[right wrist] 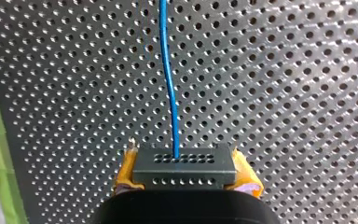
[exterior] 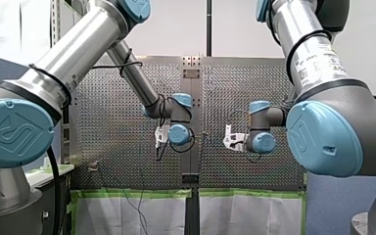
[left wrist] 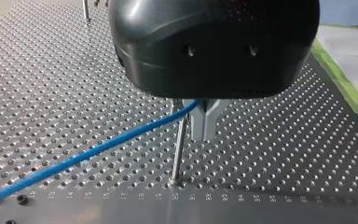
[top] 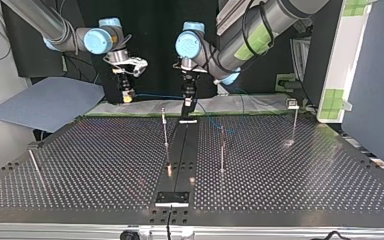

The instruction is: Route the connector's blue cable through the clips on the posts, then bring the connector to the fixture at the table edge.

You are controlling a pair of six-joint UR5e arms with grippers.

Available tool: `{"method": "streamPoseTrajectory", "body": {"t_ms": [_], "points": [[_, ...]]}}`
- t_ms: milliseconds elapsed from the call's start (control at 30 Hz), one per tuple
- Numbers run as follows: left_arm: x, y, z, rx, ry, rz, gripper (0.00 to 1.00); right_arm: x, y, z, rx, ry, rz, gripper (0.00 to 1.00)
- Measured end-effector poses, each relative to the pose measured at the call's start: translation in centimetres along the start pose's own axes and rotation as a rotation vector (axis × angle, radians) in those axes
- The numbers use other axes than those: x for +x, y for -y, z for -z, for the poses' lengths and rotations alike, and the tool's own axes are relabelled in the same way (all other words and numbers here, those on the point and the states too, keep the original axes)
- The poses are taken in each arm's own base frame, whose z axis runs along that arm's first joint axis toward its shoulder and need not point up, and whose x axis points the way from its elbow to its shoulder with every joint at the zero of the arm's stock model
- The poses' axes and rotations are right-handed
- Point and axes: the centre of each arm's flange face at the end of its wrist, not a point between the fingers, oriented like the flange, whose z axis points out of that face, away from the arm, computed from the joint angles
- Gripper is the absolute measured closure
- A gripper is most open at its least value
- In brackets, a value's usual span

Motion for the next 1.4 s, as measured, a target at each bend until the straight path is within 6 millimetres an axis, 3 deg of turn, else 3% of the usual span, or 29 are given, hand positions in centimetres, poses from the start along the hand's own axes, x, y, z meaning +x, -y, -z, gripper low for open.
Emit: {"method": "streamPoseTrajectory", "body": {"t_ms": [500,833,1067,1400], "points": [[-0.4,-0.5,-1.0,-0.006,0.016,0.009,1.00,2.0,-2.2,-2.5,0.007,-0.056,-0.005,1.00],[-0.3,-0.1,-2.0,0.006,0.022,0.017,1.00,0.6,-2.9,-3.8,0.019,-0.035,-0.004,1.00],[1.1,0.7,-3.6,0.033,0.022,0.063,1.00,1.1,-3.4,-4.5,0.020,-0.044,-0.006,1.00],[0.3,1.1,-5.0,0.051,0.041,0.115,1.00,1.9,-4.6,-5.2,0.009,-0.055,-0.013,1.00]]}}
